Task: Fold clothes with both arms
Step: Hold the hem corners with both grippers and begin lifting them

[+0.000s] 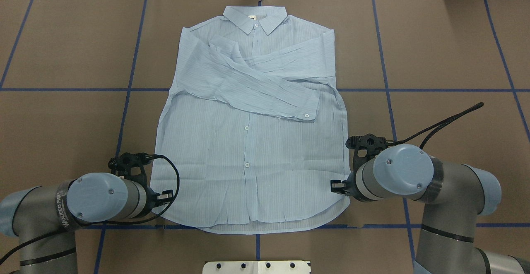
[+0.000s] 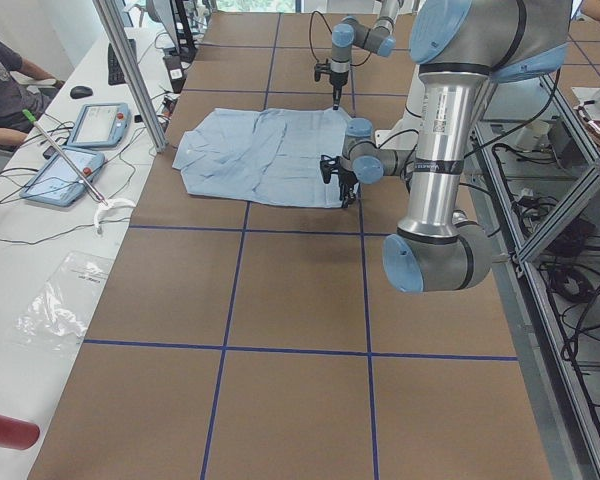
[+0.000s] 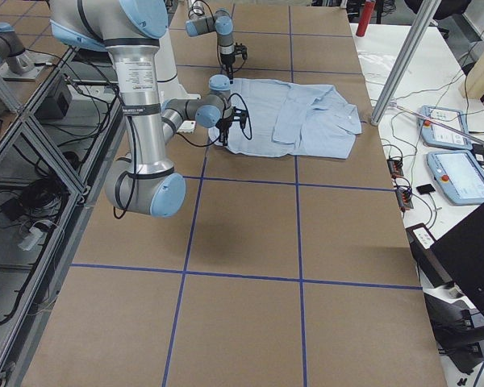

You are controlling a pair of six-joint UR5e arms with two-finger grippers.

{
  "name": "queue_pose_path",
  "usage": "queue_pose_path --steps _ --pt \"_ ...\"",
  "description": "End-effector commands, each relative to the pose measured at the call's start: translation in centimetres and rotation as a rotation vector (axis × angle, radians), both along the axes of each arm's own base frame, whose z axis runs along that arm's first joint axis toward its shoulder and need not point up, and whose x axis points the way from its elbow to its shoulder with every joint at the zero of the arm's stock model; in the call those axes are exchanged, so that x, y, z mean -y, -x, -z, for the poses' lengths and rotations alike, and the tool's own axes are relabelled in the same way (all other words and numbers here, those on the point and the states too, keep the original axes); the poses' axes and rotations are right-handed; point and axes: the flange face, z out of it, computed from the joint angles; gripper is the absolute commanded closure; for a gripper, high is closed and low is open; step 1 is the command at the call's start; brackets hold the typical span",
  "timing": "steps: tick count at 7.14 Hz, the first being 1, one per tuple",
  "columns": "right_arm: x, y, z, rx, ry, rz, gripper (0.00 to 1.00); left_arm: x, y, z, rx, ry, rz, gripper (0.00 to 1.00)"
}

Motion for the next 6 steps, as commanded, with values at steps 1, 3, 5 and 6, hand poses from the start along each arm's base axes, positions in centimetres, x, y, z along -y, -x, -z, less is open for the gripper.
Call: queue_pose_path --steps 1,3,5,6 --pt "0.06 -0.04 0.0 0.0 0.0 -0.001 1.0 0.21 0.29 0.16 -0.002 -0.001 0.004 0.56" --pt "0.21 -0.13 0.0 0.0 0.0 -0.004 1.0 0.25 0.21 0.1 0.0 -0.002 0.005 0.56" --pt "0.21 -0.13 0.0 0.0 0.0 -0.004 1.0 0.27 0.14 -0.04 0.003 -0.001 0.005 0.56" --pt "0.2 -0.16 -0.08 -0.001 0.001 -0.004 1.0 0.28 0.11 -0.12 0.004 0.0 0.005 0.57"
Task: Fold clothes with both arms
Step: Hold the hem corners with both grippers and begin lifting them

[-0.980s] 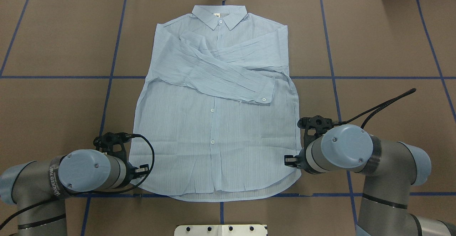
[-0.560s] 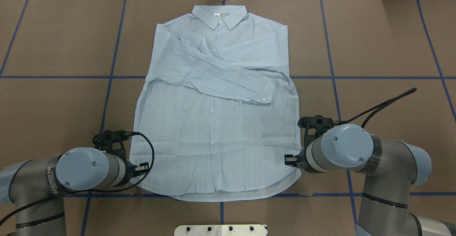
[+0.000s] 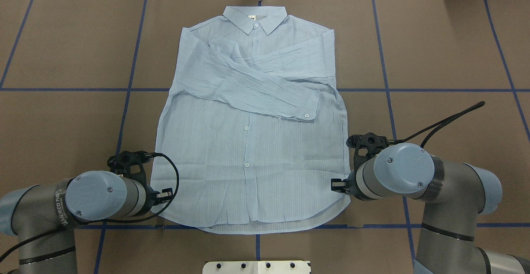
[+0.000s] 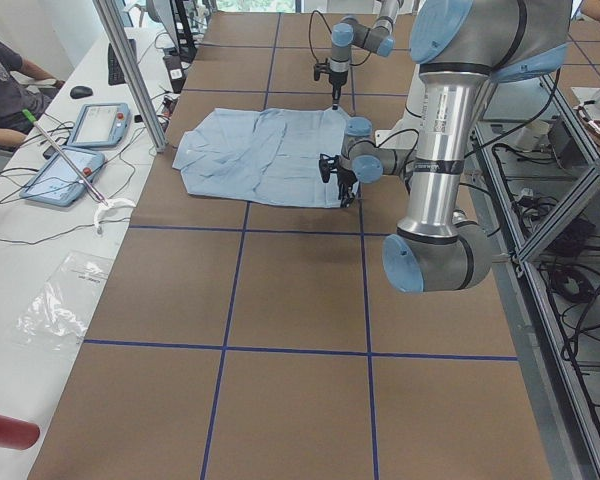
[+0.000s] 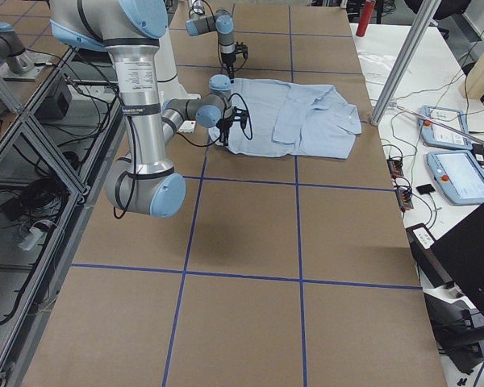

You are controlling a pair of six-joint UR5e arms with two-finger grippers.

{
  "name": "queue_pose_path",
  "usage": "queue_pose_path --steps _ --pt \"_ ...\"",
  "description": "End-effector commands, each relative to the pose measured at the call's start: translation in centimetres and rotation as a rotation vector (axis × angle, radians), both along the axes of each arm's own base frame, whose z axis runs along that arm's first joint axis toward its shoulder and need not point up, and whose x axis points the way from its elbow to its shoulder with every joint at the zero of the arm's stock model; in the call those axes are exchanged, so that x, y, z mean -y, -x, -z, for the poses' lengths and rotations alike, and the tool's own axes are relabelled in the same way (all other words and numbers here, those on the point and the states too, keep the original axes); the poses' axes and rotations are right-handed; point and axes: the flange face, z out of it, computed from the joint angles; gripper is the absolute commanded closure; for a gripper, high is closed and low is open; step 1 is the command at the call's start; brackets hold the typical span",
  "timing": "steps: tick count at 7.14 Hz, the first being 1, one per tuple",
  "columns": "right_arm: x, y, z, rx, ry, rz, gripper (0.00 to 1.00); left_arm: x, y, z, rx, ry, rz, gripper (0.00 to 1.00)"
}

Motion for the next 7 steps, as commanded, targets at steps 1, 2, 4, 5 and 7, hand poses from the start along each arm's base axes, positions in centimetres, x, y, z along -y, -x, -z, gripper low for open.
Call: queue_pose_path --steps 1,2,4,5,7 --pt "-0.1 0.0 -0.1 -0.001 0.0 0.001 1.0 0.0 -0.1 -0.2 0.003 0.002 0.001 0.65" --pt "0.0 0.0 0.0 0.0 0.0 0.0 1.0 0.0 -0.1 -0.2 0.003 0.002 0.001 0.81" --pt "0.2 -0.1 0.1 0.002 0.0 -0.004 1.0 -0.1 -0.1 -0.1 0.002 0.002 -0.002 1.0" --pt "0.5 -0.3 0.1 0.003 0.003 -0.007 1.0 -0.1 0.0 0.3 -0.007 -0.001 -0.001 1.0" --pt "1.1 -0.7 0.1 0.005 0.009 -0.017 1.0 1.5 0.9 0.7 -0.013 -0.003 0.031 1.0"
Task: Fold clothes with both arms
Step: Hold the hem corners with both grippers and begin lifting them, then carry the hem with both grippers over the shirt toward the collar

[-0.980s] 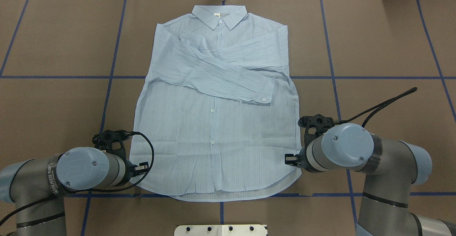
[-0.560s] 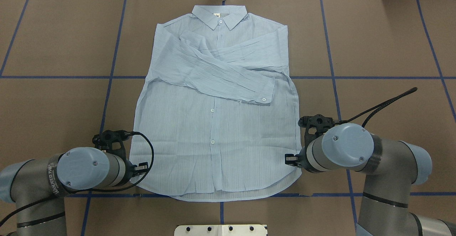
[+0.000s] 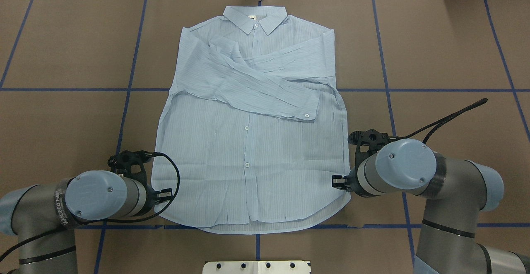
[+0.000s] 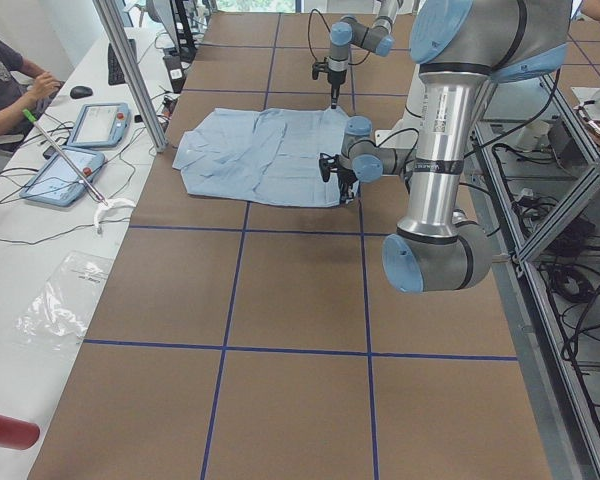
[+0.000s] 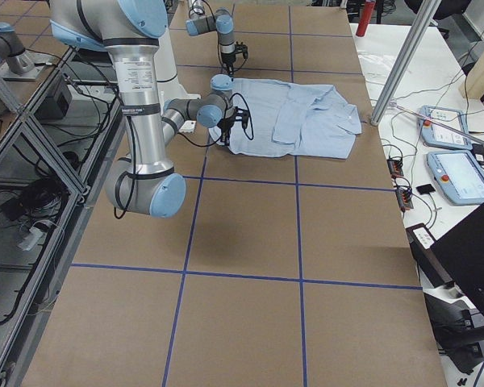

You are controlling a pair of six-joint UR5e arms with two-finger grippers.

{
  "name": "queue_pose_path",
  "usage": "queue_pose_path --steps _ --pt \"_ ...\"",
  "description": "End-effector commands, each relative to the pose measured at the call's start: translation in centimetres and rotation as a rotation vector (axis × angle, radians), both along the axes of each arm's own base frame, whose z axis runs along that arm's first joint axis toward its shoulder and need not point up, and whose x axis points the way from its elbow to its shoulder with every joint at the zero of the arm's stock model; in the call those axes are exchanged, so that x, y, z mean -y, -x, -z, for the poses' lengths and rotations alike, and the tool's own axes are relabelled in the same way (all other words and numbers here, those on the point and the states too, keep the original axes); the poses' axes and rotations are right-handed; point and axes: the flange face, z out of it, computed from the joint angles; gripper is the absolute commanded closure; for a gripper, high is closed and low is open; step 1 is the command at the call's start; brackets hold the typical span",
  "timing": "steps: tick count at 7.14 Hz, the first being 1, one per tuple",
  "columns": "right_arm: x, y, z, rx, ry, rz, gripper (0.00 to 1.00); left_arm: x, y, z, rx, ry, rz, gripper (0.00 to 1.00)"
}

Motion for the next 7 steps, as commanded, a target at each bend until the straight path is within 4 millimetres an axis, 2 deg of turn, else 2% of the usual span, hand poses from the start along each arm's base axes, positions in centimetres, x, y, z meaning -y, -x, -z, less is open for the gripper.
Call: queue_pose_path --steps 1,3,6,7 --pt "0.6 -0.6 0.5 0.011 -0.002 -0.012 1.0 2.3 1.4 0.3 -0.005 -0.011 0.031 1.0" --pt "1.8 -1.8 1.3 0.034 0.003 -0.028 1.0 3.7 2.6 0.8 0.001 -0.121 -0.051 1.0" --pt "4.3 -4.0 1.5 0.054 0.032 -0.051 1.0 3.7 2.8 2.1 -0.027 -0.137 -0.056 1.0" --pt "5.0 -4.8 1.6 0.064 0.048 -0.054 1.0 3.5 3.4 3.2 -0.048 -0.163 -0.073 1.0"
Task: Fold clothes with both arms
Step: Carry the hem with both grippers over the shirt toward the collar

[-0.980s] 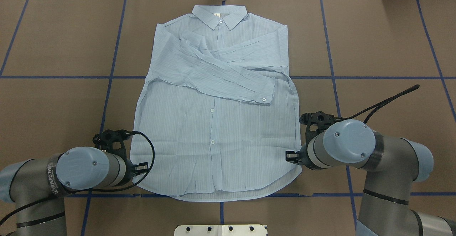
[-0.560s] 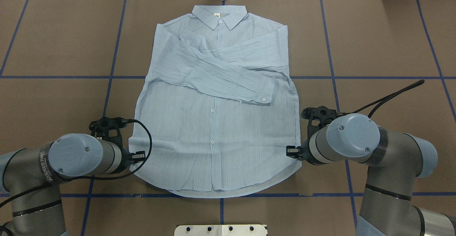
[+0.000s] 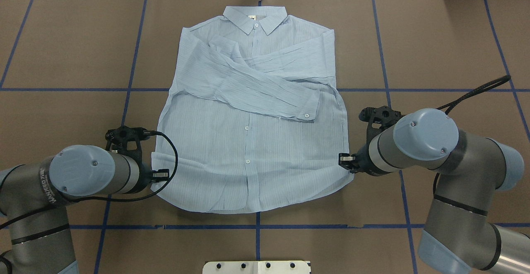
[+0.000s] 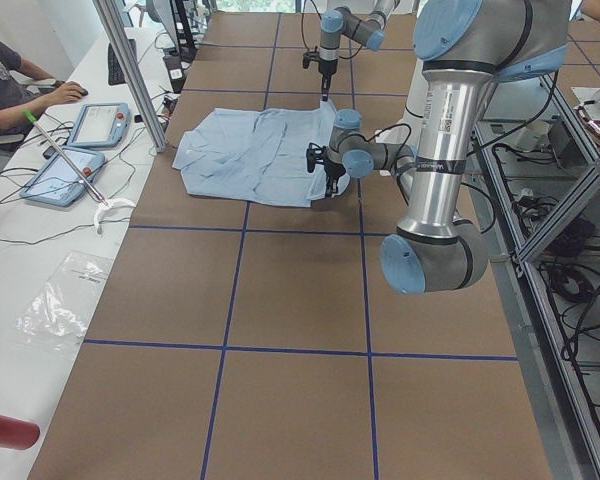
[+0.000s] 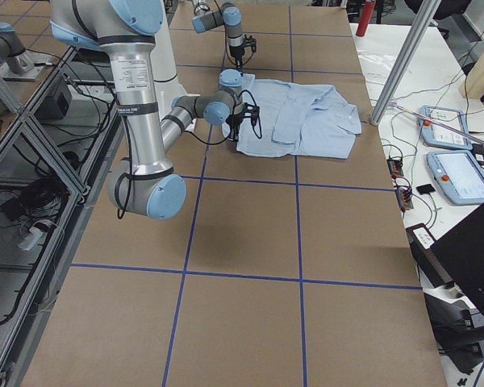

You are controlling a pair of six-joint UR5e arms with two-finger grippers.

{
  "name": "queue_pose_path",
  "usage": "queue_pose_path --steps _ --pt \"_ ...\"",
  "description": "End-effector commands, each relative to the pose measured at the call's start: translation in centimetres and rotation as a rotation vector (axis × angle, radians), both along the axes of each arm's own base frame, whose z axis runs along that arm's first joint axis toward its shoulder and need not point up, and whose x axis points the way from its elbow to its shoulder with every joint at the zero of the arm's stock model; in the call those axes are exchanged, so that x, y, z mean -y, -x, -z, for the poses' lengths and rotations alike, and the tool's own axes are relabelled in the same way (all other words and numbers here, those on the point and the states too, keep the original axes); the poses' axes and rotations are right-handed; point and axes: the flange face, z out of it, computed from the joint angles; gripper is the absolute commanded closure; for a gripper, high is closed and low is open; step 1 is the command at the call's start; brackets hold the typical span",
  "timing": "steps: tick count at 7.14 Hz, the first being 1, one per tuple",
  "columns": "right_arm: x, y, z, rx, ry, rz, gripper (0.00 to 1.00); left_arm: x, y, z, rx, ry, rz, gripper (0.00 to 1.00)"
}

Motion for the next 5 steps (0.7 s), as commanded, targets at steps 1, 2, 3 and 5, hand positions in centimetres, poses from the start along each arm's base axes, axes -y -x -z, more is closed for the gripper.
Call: queue_pose_path --steps 1,2,3,5 --pt "1.6 -1.6 0.1 0.018 0.025 -0.013 1.0 -0.3 1.0 1.8 -0.032 -0.045 -0.03 1.0" --pt "2.3 -2.3 0.2 0.023 0.025 -0.016 1.0 -0.5 1.1 2.2 -0.04 -0.055 -0.053 1.0" --pt "3.0 -3.1 0.2 0.032 0.028 -0.011 1.0 -0.3 1.5 2.4 -0.047 -0.058 -0.062 1.0" --pt "4.6 -5.1 0.4 0.054 0.04 -0.008 1.0 -0.3 1.8 2.8 -0.055 -0.063 -0.062 1.0"
